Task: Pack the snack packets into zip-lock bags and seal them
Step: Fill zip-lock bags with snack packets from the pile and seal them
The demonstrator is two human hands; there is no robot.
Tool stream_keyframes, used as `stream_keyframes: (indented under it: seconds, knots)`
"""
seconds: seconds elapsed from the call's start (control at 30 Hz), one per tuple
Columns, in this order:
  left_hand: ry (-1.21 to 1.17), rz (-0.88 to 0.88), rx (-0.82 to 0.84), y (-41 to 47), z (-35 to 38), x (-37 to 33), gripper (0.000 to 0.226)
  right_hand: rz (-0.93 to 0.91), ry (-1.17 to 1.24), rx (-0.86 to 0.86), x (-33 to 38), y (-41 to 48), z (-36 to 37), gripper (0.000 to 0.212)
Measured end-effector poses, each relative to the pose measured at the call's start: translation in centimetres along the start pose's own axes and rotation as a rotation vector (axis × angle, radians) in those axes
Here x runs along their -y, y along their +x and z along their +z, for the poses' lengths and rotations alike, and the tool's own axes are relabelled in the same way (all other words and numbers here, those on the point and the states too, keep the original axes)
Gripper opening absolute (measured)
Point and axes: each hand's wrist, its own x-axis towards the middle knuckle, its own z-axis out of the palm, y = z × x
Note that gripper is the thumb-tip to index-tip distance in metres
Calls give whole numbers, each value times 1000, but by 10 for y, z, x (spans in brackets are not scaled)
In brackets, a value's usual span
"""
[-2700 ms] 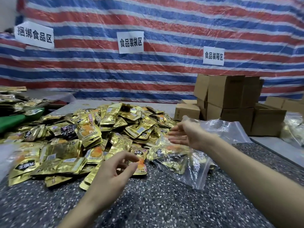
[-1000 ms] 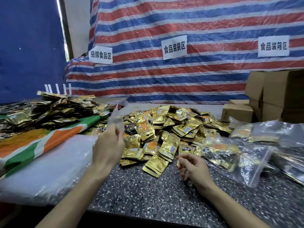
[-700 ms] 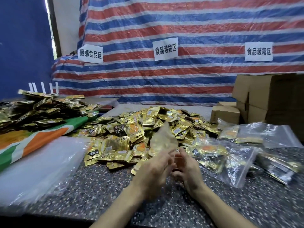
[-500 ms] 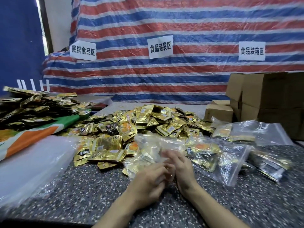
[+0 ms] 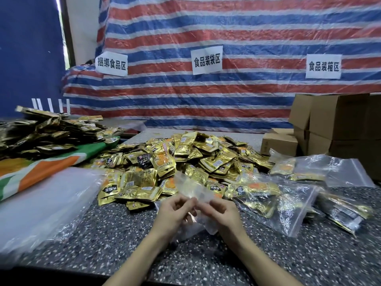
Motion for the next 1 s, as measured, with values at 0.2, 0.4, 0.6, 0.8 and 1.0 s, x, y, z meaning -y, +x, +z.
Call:
stream_keyframes:
  seconds: [0.2,0.4,0.6,0.8,1.0]
  knots:
    - [22,12,91,0,-1,1,18,216,262,15,2,3,-7,77]
    - [21,-4,157,1,-3,2,15,337,260,-23,5,10,-10,19]
    - [-51,-41,77,0,-2,2,45,386,241,27,4,9,-15,15]
    - [30,6,77,1,0,2,44,349,59,158,2,7,-13,36]
    - [-92,-97,97,-1,-8,-8,34,484,379,-109,3,15,-22,46]
